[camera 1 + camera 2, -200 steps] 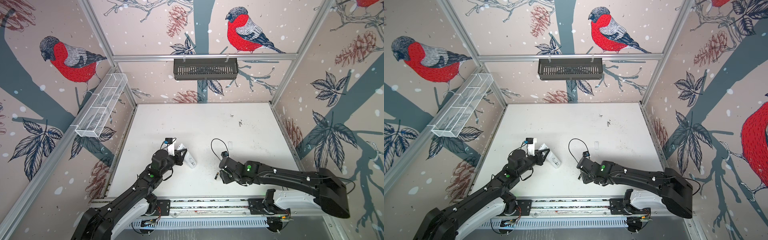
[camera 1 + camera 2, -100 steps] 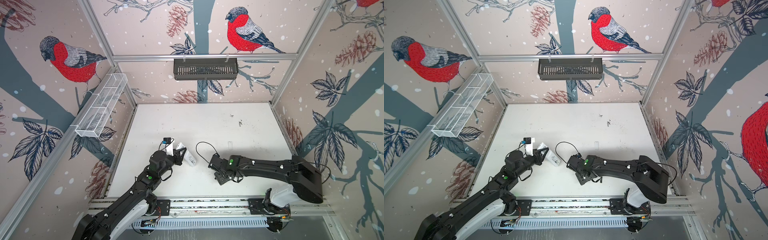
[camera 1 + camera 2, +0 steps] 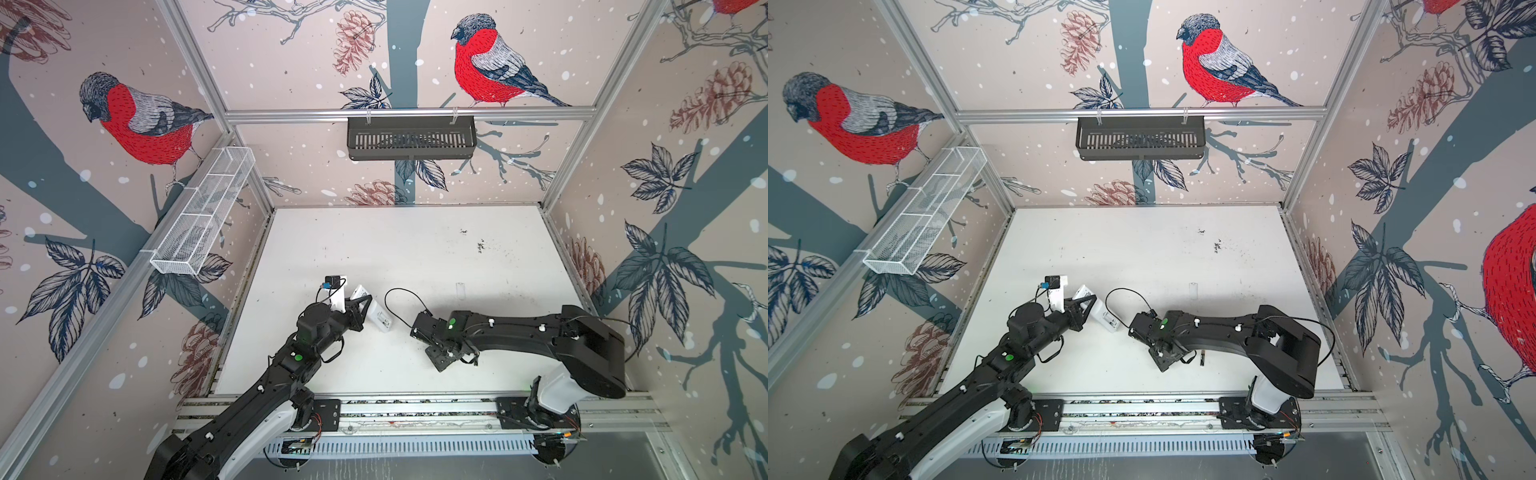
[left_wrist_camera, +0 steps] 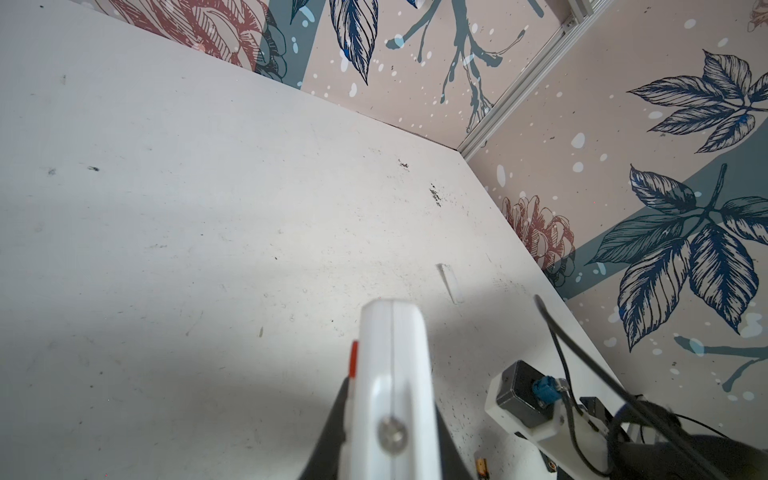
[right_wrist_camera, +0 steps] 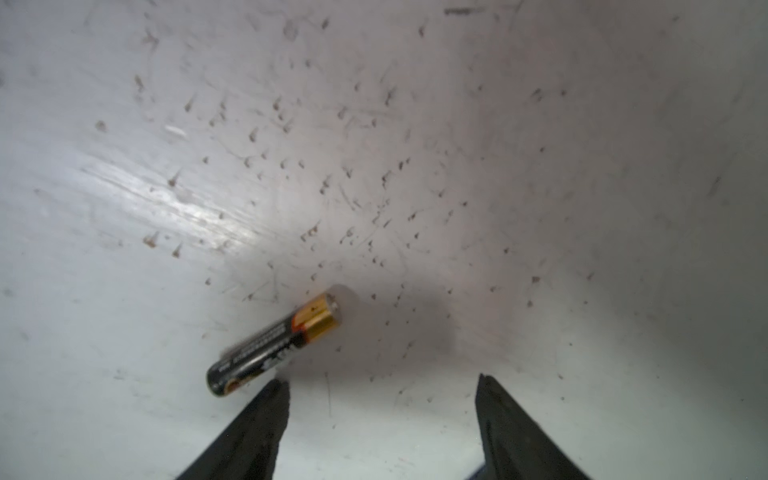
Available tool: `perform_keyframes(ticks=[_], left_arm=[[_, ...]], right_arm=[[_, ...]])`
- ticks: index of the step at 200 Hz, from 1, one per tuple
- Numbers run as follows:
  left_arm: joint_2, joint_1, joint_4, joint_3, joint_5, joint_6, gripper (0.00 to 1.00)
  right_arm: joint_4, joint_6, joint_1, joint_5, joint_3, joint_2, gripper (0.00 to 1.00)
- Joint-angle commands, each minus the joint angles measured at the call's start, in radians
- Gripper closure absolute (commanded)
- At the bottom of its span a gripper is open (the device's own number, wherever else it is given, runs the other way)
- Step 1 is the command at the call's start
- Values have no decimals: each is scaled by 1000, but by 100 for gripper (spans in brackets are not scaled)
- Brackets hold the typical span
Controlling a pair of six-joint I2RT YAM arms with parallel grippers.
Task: Load the batteries into the remote control
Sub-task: 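Lower the right gripper over a black-and-gold battery and grasp it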
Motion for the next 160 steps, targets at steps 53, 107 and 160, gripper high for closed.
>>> perform_keyframes(ticks=[53, 107, 160], left_arm=[[-16, 1, -2, 5, -18, 6, 100], [-38, 1, -38, 17, -37, 6, 100], [-49, 1, -49, 16, -44, 7, 100]], right_arm=[[118, -162, -11, -29, 3, 61, 27], [166, -262, -26, -62, 21, 84, 27], [185, -342, -88, -98, 47, 131, 30]])
